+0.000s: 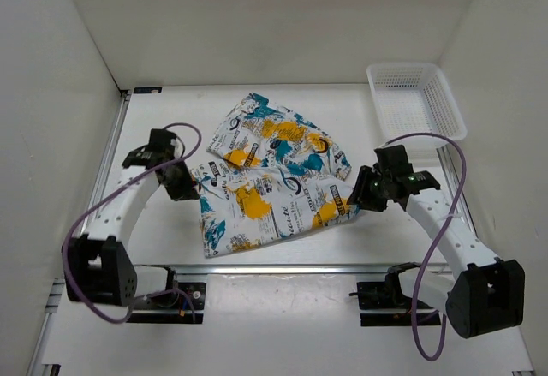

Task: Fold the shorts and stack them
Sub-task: Flatten the shorts out

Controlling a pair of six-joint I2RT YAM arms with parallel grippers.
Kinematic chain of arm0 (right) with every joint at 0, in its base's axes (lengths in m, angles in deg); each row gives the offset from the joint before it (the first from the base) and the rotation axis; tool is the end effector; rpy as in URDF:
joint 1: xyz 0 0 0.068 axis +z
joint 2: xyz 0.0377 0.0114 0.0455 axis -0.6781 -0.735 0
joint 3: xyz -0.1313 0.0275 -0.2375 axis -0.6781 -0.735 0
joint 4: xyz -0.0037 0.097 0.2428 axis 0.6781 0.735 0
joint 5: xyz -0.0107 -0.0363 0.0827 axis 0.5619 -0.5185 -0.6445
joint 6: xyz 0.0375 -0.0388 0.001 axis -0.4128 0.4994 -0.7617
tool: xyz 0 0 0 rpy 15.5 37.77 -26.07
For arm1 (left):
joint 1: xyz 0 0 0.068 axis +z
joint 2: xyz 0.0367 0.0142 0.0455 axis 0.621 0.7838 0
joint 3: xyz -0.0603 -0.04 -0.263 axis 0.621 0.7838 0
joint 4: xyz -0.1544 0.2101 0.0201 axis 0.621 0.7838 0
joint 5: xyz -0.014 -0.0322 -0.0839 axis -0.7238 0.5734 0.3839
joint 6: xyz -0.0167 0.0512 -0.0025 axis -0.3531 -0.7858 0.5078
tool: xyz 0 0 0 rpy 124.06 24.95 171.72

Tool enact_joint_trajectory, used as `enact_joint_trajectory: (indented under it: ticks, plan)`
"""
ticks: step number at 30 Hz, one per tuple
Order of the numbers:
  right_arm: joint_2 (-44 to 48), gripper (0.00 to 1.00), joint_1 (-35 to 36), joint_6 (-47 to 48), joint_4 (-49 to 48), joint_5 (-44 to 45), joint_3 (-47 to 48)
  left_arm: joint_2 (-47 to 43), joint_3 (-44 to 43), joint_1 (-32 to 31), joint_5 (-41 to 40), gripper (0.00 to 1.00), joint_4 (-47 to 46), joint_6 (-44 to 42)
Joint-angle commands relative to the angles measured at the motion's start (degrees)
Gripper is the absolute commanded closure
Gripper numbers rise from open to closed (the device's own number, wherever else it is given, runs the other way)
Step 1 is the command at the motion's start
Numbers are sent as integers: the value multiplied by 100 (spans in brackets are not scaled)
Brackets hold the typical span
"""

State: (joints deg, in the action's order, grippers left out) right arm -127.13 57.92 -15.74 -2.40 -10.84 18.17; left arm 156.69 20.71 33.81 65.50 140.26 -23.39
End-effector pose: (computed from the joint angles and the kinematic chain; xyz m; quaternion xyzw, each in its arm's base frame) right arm 0.2037 0.0592 0.2431 0.0991 0.9518 0.1526 0.2470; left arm 0.2244 -0.0235 0.2525 -0.2232 0.9566 -0.1265 0.1381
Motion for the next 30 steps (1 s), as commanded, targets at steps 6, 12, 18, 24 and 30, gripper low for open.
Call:
enact_joint_trajectory:
  ticks: [6, 12, 18, 24, 30]
  plan:
    - [-545, 46, -2, 179, -316, 233, 652, 2280, -2448, -773, -1070, 76, -563, 82]
    - [-696, 30, -63, 126, -316, 181, 704, 4223, -4065, -773, -957, 43, -485, -102]
    - [-696, 12, -292, 126, -368, -434, 354, 5340, -5173, -773, -1009, 29, -212, -155]
    - [-862, 9, -292, -110, -721, -830, -25, 5850, -5736, -773, -878, 44, -159, -260]
    - [-1161, 16, -292, -111, -1107, -944, -200, 6070, -6079, -773, -878, 90, -54, -261]
